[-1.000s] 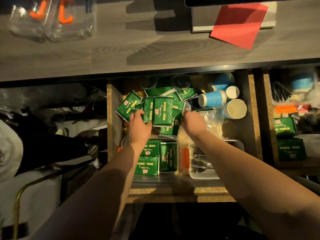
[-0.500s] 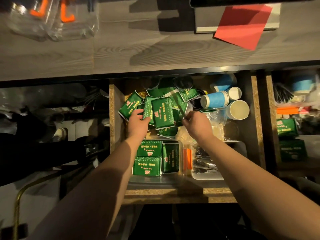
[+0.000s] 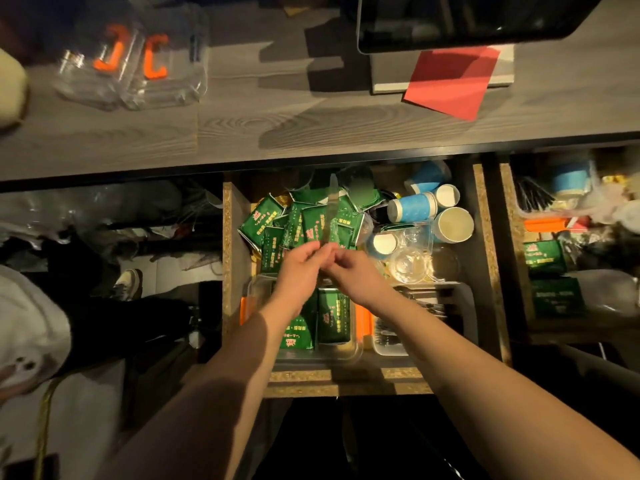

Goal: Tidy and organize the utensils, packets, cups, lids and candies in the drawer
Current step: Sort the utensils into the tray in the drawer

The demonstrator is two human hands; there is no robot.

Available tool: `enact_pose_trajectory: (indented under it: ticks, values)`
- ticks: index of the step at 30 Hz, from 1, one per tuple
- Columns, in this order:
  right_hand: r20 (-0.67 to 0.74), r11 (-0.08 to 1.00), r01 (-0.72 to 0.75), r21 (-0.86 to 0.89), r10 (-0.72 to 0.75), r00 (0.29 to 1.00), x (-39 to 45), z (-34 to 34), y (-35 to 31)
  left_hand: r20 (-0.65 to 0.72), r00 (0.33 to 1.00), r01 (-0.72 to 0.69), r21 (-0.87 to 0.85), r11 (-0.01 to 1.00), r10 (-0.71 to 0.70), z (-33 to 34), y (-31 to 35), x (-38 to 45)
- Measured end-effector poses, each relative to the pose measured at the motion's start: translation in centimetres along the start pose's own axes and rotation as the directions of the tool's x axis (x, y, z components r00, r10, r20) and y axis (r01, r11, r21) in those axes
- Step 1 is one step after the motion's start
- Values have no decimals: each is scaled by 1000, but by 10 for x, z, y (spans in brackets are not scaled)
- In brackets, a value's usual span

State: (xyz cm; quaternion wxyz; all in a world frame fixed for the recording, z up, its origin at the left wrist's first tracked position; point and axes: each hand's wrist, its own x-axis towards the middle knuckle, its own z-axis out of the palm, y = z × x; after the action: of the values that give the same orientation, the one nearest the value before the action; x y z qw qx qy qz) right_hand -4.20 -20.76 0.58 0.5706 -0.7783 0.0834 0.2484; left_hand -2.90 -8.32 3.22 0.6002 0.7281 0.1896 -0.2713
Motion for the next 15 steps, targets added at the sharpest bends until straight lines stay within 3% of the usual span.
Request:
enact_pose_trajectory:
  ticks: [6,11,15]
  values:
    - [-22,998,-10,63,11,1000,-12,3,-7,-115,993,-38,-39,999,33,-6,-1,-13]
    - [-98,993,-77,93,86,991,-29,-9,-8,-105,993,-61,-101,993,51,-8,1,-22]
    - [-68,987,-69,148,79,995,-44,-18,-10,-70,997,-34,-125,992,25,3,-1,-34]
